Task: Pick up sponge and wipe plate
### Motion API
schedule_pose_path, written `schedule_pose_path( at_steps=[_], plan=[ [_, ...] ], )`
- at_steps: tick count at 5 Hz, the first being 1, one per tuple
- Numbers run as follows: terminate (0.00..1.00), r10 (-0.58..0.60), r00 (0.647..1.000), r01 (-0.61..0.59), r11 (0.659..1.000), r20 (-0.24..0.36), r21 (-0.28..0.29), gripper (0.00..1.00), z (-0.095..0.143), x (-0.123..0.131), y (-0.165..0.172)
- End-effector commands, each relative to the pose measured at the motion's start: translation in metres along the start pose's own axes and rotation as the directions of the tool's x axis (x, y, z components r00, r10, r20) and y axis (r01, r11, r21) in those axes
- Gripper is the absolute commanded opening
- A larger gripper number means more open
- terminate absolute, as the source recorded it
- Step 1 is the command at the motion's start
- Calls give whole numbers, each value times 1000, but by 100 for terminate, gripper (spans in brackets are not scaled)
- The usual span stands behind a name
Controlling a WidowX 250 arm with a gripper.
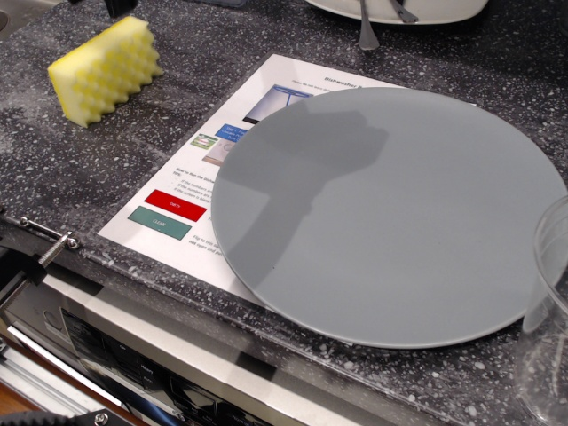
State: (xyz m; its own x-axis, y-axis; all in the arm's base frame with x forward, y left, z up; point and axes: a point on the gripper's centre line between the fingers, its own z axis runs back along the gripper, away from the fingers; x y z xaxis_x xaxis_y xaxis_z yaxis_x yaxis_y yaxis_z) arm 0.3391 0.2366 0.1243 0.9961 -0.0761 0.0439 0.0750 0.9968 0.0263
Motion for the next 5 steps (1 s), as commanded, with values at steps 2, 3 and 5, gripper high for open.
schedule_pose_path(
  at_steps=[2,3,5],
  plan=[
    [0,30,998,-35,995,51,95,100,-7,3,10],
    [0,69,992,-76,995,105,71,100,-15,1,11],
    [0,95,990,-105,990,104,90,0,-29,5,17]
  ],
)
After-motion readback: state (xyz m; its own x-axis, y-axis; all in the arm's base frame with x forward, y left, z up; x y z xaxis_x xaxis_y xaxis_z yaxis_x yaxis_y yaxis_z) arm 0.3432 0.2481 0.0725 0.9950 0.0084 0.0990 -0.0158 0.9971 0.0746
